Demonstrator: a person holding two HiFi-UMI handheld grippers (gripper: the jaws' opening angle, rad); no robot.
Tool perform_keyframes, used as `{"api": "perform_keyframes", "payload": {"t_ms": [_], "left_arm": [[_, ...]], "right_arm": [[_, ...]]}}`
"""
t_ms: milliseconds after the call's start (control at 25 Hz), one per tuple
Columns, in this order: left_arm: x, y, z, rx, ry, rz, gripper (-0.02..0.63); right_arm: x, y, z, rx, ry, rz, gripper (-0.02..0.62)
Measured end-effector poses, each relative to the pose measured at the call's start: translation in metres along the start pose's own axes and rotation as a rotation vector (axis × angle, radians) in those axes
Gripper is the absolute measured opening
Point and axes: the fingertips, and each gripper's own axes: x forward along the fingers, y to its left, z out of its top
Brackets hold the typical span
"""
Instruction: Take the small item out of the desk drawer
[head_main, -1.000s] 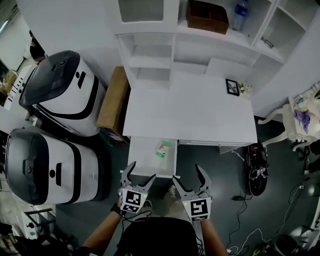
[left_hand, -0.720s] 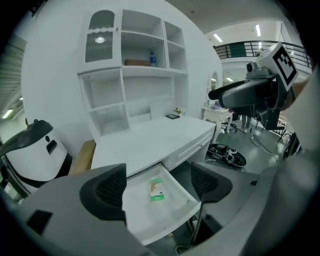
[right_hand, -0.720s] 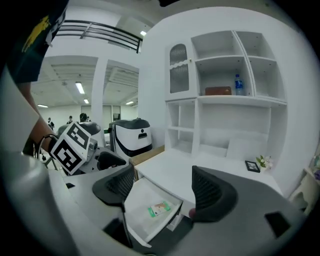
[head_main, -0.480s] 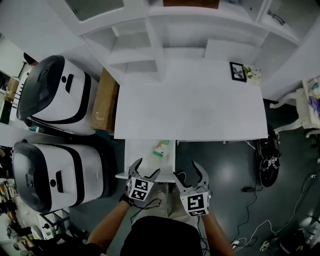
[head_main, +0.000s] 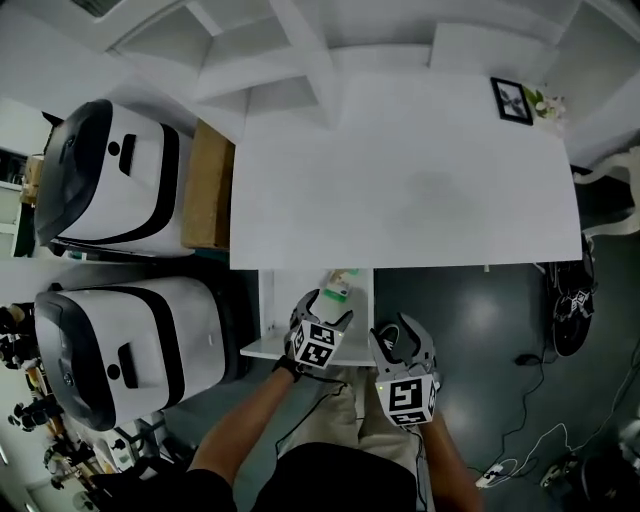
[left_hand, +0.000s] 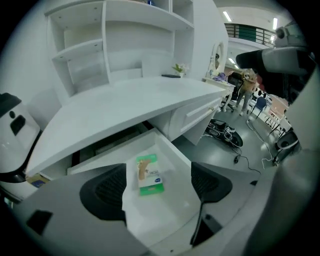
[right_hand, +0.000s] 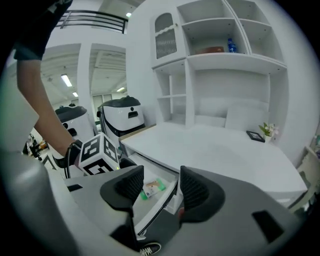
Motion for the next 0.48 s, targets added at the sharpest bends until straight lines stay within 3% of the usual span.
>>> {"api": "perform_keyframes", "payload": {"t_ms": [120, 480], "left_arm": [[0.035, 0.002, -0.015, -0.007, 0.052, -0.011, 0.408], [0.117, 0.020, -0.037, -0.079, 0.151, -0.021, 0.408]], "right_arm": [[0.010, -0.004, -0.015, 0.029, 0.011, -0.011, 0.218], [0.023, -0.023, -0.052, 0.107, 0.057, -0.048, 0.196]]}}
